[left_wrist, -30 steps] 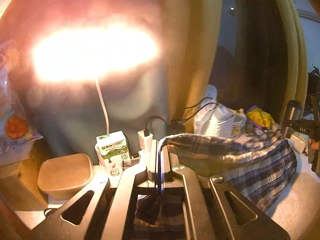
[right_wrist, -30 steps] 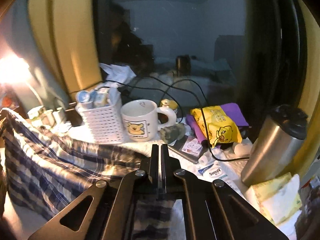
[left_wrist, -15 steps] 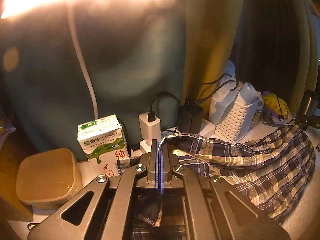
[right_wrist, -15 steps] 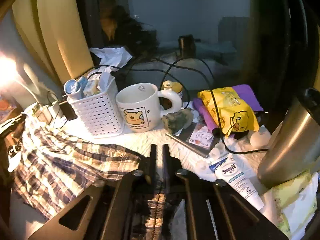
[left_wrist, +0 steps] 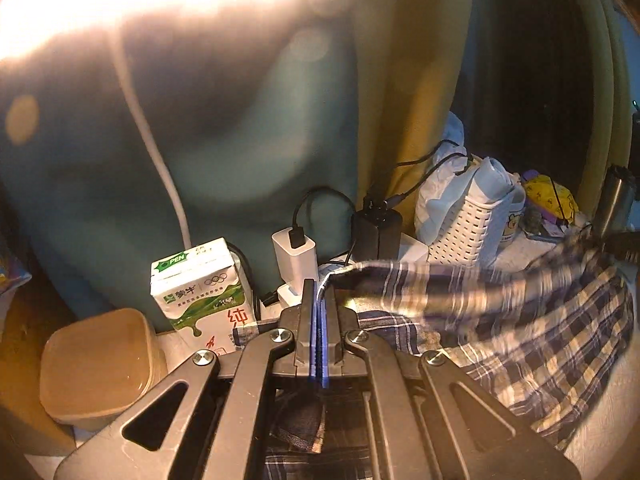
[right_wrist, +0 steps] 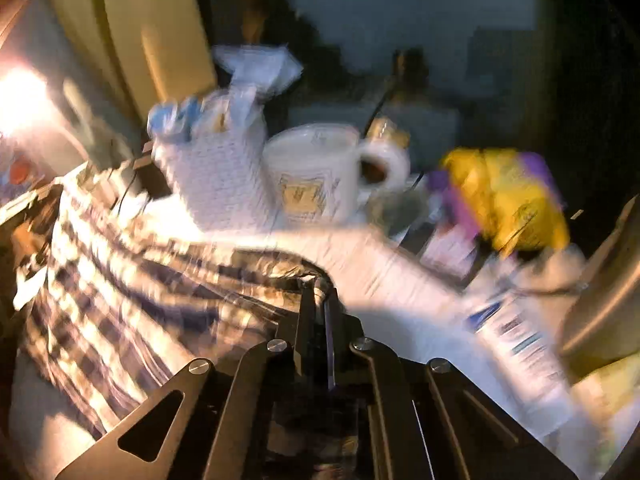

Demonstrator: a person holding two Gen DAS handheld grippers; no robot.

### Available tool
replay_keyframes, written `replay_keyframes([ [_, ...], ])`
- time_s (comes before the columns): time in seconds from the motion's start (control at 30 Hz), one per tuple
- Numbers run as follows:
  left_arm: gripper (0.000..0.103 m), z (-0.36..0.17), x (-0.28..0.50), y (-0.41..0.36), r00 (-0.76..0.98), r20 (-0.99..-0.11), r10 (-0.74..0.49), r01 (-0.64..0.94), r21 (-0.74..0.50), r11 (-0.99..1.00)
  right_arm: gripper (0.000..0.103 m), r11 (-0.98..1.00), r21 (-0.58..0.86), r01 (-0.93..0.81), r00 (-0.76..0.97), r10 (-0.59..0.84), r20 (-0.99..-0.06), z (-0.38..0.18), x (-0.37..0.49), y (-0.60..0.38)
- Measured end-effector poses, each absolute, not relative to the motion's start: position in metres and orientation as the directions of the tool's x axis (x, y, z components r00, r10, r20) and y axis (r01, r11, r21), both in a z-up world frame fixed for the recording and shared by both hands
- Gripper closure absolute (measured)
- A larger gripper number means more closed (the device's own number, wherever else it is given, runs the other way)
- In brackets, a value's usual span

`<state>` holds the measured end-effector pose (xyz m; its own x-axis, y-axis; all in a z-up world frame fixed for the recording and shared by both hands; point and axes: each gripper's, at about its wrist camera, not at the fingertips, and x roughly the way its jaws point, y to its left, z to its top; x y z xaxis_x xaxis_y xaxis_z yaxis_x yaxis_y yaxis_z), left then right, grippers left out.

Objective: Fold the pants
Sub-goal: 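Lay the pants down and open both grippers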

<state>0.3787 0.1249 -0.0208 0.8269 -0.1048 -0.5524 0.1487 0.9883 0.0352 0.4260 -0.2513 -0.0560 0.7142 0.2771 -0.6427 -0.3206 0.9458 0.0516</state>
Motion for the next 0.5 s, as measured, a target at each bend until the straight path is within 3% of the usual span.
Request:
replay_keyframes([
  [0.13,0.101,-0.032,0.397,0.122,0.810,-0.580,-0.087,0.155,0.068,0.986,0.100,0.965,0.027,-0.262,0.759,0.223,-0.612,-0.040,0.438,-0.257],
  [0.3,0.099,-0.046,0.412,0.132,0.783,-0.622,0.003,0.086,0.113,0.990,0.100,0.979,0.017,-0.202,0.730,0.162,-0.664,-0.063,0.467,-0.257],
  [0.33,0.096,-0.046,0.410,0.135,0.781,-0.625,0.007,0.077,0.107,0.991,0.100,0.981,0.017,-0.194,0.725,0.155,-0.672,-0.066,0.469,-0.257],
  [0.37,0.082,-0.045,0.406,0.138,0.780,-0.626,0.015,0.068,0.109,0.992,0.099,0.982,0.017,-0.188,0.725,0.151,-0.672,-0.067,0.469,-0.257],
  [0.4,0.061,-0.043,0.402,0.141,0.781,-0.624,0.023,0.059,0.111,0.992,0.095,0.983,0.016,-0.185,0.725,0.147,-0.673,-0.067,0.469,-0.257],
  [0.47,0.046,-0.036,0.388,0.151,0.790,-0.613,0.029,0.039,0.097,0.994,0.080,0.987,0.007,-0.162,0.739,0.126,-0.662,-0.064,0.464,-0.262],
  [0.5,0.046,-0.032,0.381,0.156,0.792,-0.610,0.030,0.029,0.087,0.996,0.056,0.989,0.004,-0.147,0.751,0.114,-0.650,-0.060,0.461,-0.265],
])
